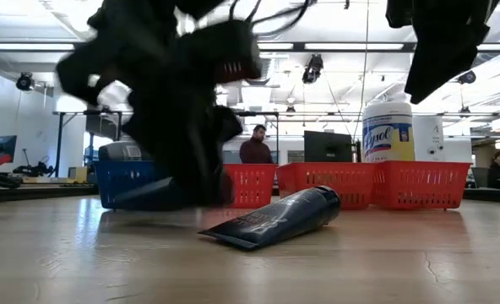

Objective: Pick & Place Travel size toiletries
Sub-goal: Put the blue shave cream into the left red bin

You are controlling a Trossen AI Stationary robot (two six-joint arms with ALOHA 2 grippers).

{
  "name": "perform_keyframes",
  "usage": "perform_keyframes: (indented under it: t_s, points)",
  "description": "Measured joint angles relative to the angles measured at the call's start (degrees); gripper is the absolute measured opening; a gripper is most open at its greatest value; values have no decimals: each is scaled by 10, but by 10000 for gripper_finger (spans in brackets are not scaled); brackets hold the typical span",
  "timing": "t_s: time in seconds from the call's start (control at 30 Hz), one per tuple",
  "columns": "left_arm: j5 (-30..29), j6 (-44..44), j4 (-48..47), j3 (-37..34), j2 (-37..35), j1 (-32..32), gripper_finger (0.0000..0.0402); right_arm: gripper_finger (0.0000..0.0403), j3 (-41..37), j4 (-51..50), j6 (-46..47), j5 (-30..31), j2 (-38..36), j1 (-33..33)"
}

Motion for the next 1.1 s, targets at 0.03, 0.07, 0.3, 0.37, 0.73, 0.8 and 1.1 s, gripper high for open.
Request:
perform_keyframes:
  t_s: [0.03, 0.07, 0.3, 0.37, 0.73, 0.8, 1.1]
  points:
    - [-10, -11, -11, 12, -3, 0, 128, 270, 2, -1, 0, 5, -2, 0]
    - [-25, -28, -21, 24, -9, 1, 128, 268, 4, -1, 0, 10, -6, 0]
    - [-236, -233, -151, 128, -55, 39, 128, 254, 16, -10, 15, 68, -30, 0]
    - [-288, -330, -203, 148, -73, 69, 131, 251, 16, -14, 23, 82, -36, 0]
    - [-283, -526, -107, 95, -123, 220, 132, 276, 16, -12, 38, 107, -36, 0]
    - [-274, -545, -97, 75, -122, 234, 134, 282, 16, -12, 45, 108, -36, 0]
    - [-251, -610, 2, -30, -121, 239, 157, 308, 15, -12, 45, 113, -36, 0]
